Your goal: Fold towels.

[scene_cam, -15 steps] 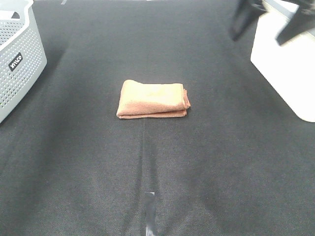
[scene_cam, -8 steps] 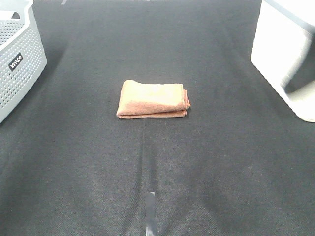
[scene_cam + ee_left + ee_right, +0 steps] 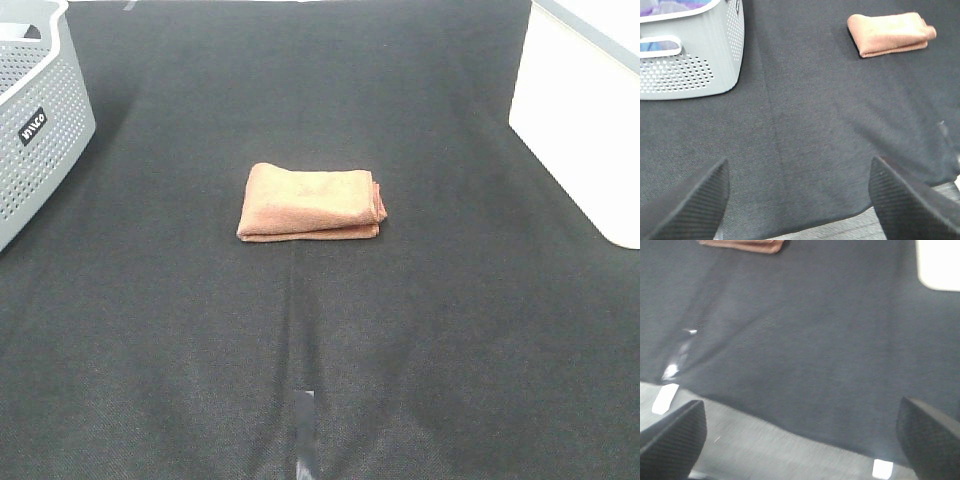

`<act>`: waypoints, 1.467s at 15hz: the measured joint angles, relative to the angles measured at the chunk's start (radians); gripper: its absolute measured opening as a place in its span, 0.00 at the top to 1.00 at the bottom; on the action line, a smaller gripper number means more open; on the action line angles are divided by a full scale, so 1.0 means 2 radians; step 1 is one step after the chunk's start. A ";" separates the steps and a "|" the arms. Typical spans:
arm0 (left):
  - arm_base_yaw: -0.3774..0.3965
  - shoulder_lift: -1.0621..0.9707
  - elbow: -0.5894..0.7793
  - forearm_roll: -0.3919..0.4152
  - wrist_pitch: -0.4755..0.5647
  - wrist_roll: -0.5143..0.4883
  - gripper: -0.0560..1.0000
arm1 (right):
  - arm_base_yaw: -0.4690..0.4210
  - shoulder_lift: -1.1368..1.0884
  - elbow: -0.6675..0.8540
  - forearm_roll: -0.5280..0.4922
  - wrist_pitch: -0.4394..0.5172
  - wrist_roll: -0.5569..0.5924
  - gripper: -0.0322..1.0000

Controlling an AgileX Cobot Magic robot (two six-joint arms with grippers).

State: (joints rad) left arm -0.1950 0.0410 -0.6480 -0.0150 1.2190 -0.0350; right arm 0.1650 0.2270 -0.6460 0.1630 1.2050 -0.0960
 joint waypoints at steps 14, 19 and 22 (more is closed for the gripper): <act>0.000 -0.023 0.074 -0.018 -0.081 0.048 0.25 | 0.000 -0.061 0.069 -0.014 -0.066 -0.001 0.03; 0.000 -0.023 0.074 -0.021 -0.081 0.048 0.25 | 0.000 -0.061 0.069 -0.008 -0.066 -0.001 0.03; 0.031 -0.023 0.074 -0.021 -0.081 0.048 0.25 | -0.019 -0.061 0.069 -0.006 -0.066 -0.001 0.03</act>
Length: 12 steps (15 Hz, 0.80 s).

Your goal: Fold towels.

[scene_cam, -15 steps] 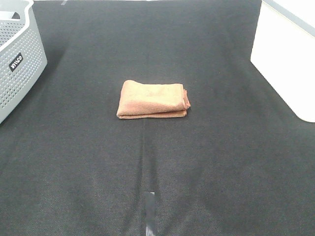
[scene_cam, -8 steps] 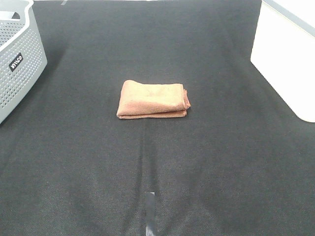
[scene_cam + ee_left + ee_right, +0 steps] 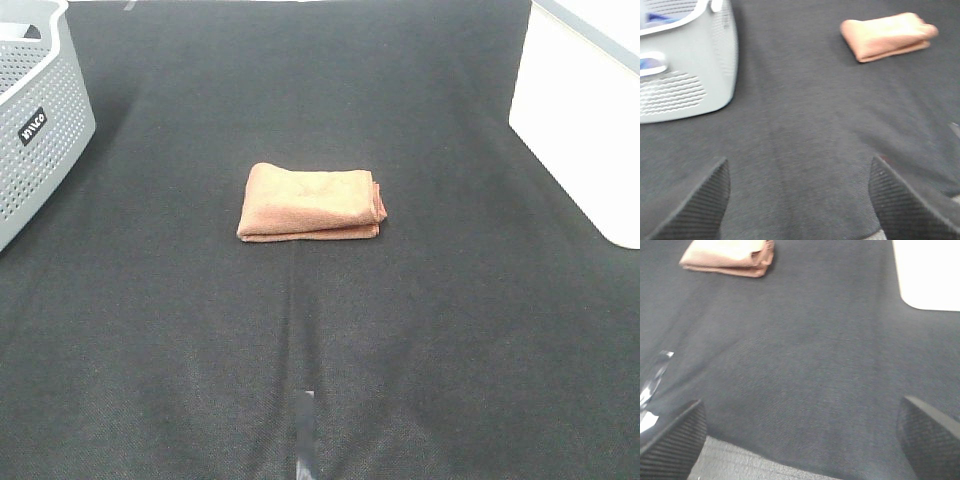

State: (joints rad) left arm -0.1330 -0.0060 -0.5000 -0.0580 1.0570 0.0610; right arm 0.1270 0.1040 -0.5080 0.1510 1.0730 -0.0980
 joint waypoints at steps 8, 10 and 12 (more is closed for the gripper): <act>0.063 0.000 0.000 0.000 -0.001 0.000 0.25 | -0.057 -0.055 0.001 0.004 -0.001 0.000 0.03; 0.063 0.000 0.000 0.000 -0.001 0.000 0.25 | -0.057 -0.056 0.001 0.006 -0.001 0.000 0.03; 0.063 0.000 0.000 0.000 -0.001 0.000 0.25 | -0.057 -0.056 0.001 0.007 -0.001 0.000 0.03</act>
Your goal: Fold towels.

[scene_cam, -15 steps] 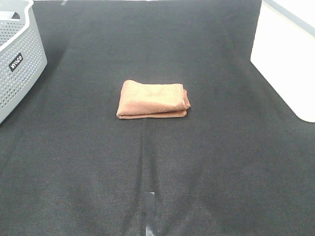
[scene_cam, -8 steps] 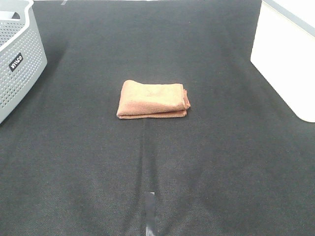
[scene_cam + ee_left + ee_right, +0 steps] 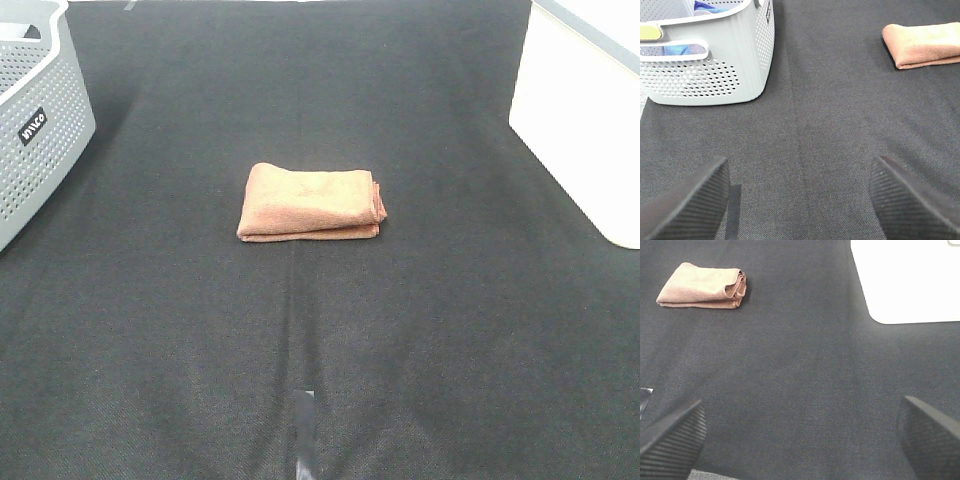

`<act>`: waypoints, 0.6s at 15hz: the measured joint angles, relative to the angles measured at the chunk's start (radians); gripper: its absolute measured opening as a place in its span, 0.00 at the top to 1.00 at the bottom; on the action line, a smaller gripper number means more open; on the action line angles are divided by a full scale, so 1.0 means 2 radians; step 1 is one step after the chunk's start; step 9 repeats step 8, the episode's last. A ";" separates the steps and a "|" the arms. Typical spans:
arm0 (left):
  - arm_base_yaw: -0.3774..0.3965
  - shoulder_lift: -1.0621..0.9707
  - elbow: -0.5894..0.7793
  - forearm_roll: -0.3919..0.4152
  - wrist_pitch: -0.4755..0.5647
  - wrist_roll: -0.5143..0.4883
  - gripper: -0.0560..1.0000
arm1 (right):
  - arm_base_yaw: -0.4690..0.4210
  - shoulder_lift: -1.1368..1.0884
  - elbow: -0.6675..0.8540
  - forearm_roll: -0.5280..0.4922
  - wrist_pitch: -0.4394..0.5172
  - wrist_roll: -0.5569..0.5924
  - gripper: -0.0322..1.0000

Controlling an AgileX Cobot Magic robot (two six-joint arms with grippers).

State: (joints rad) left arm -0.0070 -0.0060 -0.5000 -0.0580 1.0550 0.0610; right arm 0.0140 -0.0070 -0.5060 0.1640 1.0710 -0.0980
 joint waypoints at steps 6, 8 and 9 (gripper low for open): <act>0.000 0.000 0.000 0.000 0.000 0.000 0.25 | 0.000 0.000 0.000 0.000 0.000 0.000 0.03; 0.000 0.000 0.000 0.000 0.000 0.000 0.25 | 0.000 0.000 0.000 0.000 0.000 0.000 0.03; 0.000 0.000 0.000 0.000 0.000 0.000 0.25 | 0.000 0.000 0.000 0.000 0.000 0.000 0.03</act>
